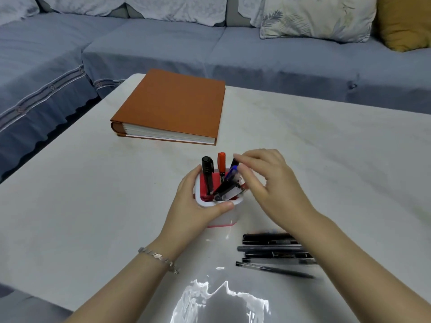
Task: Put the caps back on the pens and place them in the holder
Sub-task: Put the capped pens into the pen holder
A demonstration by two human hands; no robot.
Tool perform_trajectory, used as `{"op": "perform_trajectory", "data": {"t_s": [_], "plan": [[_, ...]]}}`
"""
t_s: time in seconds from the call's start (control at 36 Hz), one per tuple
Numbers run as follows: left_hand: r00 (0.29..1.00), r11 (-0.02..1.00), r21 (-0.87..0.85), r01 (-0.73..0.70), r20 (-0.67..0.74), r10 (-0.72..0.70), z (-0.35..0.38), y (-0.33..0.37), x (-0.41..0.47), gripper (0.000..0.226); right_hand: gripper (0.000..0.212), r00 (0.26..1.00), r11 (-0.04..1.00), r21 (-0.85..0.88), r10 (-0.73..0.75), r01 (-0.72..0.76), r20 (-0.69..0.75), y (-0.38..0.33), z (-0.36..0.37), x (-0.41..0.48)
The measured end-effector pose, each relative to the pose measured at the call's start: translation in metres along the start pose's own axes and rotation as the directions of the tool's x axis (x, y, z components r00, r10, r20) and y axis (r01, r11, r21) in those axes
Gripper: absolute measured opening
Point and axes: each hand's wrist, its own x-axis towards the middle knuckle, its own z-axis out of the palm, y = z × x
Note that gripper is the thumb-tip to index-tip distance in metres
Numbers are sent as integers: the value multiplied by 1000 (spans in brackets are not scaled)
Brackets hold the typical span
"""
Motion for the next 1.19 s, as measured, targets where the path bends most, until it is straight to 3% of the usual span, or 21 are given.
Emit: {"op": "perform_trajectory", "data": {"t_s": [0.06,0.11,0.22,0.31,0.39,0.58,0.72,0.83,0.89,0.97,1.11,1.19], "plan": [[1000,1000,-16,25,-6,-25,1,0,-1,65,32,998,999,12,39,-39,42,14,-16,-8],[998,997,-27,67,14,-67,4,-4,-1,80,25,984,993,-40,119,-114,132,36,-34,-20],[996,996,-33,82,25,-81,9,-2,0,95,35,861,947,-237,301,-218,410,76,-53,-49],[996,995,-41,85,37,-84,16,0,1,92,47,780,923,-327,354,-204,516,90,-49,-63],[996,997,-32,77,46,-75,21,2,1,93,39,735,903,-417,355,-108,578,98,-41,-69],[996,997,23,68,56,-69,21,1,3,87,20,749,866,-497,360,-48,556,105,-33,-73],[997,999,17,51,65,-52,19,-2,4,87,14,749,912,-381,358,-152,557,111,-40,-77],[997,999,25,35,67,-37,18,-1,3,80,13,838,921,-343,330,-185,434,108,-62,-75],[997,998,35,43,68,-45,18,-1,3,88,21,894,926,-308,316,-217,318,99,-78,-70],[996,997,46,63,67,-66,19,0,3,96,18,935,946,-212,290,-246,206,75,-101,-56],[996,997,47,61,64,-64,20,-1,3,94,37,943,969,-165,222,-185,249,17,-116,-23],[996,998,28,62,62,-64,20,-2,2,91,29,913,961,-250,202,-115,356,-5,-107,-5]]}}
